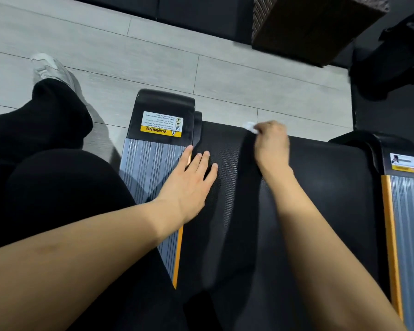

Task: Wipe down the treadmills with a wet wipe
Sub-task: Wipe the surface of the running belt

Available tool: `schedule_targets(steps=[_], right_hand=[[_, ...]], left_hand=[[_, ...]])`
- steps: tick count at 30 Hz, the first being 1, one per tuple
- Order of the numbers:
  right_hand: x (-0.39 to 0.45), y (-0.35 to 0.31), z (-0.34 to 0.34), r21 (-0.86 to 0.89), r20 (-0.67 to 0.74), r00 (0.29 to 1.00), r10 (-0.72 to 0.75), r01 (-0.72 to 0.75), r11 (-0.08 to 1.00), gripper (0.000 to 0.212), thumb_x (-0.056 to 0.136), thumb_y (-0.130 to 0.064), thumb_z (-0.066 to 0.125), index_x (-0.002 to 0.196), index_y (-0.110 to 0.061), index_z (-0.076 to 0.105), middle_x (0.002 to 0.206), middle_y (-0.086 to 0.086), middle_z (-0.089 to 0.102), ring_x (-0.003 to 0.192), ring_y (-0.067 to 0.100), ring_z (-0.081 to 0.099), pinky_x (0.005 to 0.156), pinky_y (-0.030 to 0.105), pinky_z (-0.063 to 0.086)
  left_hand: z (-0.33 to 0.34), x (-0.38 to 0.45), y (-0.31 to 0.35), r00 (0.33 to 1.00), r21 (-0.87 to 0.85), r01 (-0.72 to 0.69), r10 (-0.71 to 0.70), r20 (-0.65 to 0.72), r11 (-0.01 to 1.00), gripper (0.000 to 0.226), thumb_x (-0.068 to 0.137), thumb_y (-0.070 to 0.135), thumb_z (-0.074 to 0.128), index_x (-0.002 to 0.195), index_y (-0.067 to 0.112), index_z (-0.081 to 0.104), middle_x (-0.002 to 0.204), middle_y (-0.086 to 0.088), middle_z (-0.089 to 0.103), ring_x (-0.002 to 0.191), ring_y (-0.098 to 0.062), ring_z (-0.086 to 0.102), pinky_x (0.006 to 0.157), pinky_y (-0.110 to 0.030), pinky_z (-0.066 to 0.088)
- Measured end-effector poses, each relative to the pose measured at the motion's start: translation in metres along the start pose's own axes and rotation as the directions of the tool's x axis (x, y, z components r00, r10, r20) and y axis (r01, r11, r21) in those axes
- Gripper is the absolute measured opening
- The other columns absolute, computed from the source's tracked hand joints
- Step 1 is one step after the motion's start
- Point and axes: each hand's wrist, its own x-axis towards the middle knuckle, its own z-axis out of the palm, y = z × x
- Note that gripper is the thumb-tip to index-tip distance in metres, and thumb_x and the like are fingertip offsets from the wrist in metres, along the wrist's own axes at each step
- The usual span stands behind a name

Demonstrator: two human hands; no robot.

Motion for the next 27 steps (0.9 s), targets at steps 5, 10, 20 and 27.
schedule_targets(steps=[5, 10, 20, 27], right_hand=[[-0.006, -0.049, 0.016, 0.097, 0.039, 0.999, 0.032, -0.036, 0.995, 0.042, 0.09, 0.005, 0.045, 0.12, -0.009, 0.07, 0.122, 0.013, 0.065, 0.117, 0.032, 0.055, 0.091, 0.032, 0.041], [-0.013, -0.077, 0.02, 0.118, 0.102, 0.944, -0.313, 0.301, 0.946, 0.032, 0.095, -0.002, 0.049, 0.116, -0.011, 0.071, 0.115, 0.007, 0.068, 0.109, 0.029, 0.054, 0.084, 0.037, 0.045], [-0.008, 0.054, -0.014, -0.033, -0.094, 0.983, 0.159, -0.163, 0.986, 0.044, 0.077, 0.007, 0.041, 0.106, 0.001, 0.074, 0.099, 0.024, 0.068, 0.095, 0.042, 0.059, 0.078, 0.041, 0.043], [-0.018, -0.024, 0.014, 0.156, -0.013, 0.971, -0.237, 0.236, 0.959, 0.029, 0.086, 0.0, 0.056, 0.107, -0.008, 0.075, 0.107, 0.011, 0.071, 0.101, 0.032, 0.059, 0.084, 0.03, 0.041]], left_hand=[[-0.001, 0.001, 0.005, 1.0, 0.038, -0.013, 0.014, -0.025, 0.999, 0.08, 0.104, 0.044, 0.036, 0.159, 0.0, -0.001, 0.163, -0.035, 0.0, 0.154, -0.046, 0.003, 0.124, -0.059, -0.005], [0.003, -0.002, 0.001, 0.998, 0.058, -0.042, 0.045, -0.045, 0.997, 0.082, 0.102, 0.047, 0.033, 0.159, 0.0, -0.002, 0.166, -0.03, 0.0, 0.155, -0.042, 0.002, 0.125, -0.056, -0.003], [-0.007, 0.011, -0.002, 0.988, -0.032, -0.067, 0.061, -0.144, 0.997, 0.072, 0.102, 0.043, 0.035, 0.157, 0.0, 0.019, 0.167, -0.027, 0.003, 0.155, -0.041, 0.006, 0.126, -0.052, 0.008], [-0.02, 0.037, -0.006, 0.984, -0.086, -0.042, 0.027, -0.178, 0.995, 0.07, 0.1, 0.044, 0.034, 0.158, 0.009, 0.021, 0.167, -0.021, 0.012, 0.154, -0.039, 0.016, 0.125, -0.051, 0.013]])
